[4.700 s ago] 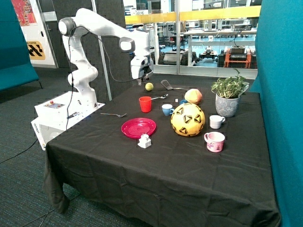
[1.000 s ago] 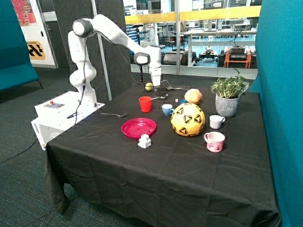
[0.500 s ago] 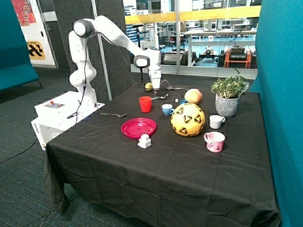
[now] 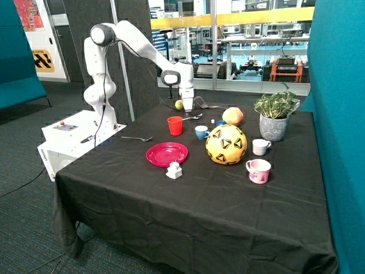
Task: Set the table
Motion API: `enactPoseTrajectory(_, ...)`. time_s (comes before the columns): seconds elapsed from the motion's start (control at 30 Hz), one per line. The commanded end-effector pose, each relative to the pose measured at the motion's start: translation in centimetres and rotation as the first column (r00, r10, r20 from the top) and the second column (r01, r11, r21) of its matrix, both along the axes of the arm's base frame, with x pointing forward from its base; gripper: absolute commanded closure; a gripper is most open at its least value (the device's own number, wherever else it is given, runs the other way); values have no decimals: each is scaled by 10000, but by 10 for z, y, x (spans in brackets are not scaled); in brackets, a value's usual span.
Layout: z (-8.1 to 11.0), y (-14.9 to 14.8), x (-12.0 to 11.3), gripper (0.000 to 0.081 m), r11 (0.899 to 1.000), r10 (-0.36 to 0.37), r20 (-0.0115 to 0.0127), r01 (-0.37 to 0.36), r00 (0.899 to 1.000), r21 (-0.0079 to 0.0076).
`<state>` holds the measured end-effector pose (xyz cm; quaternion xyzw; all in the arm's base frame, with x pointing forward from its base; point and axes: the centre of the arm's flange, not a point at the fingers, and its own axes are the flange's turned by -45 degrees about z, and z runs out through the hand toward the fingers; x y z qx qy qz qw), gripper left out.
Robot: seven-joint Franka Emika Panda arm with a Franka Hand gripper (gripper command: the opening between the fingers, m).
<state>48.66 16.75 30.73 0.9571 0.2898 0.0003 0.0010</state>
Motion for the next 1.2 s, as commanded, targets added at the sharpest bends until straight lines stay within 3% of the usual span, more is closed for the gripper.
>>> enactPoseTrajectory(0.0,-8,-6,4,292,10000,-19,-12,19,10000,18)
enactPoseTrajectory(0.67,-24,12,4,286,9998,194,-12,-194,9998,18)
enactPoseTrajectory(1.17,-38,14,3,295,10000,-92,-12,92,10000,18)
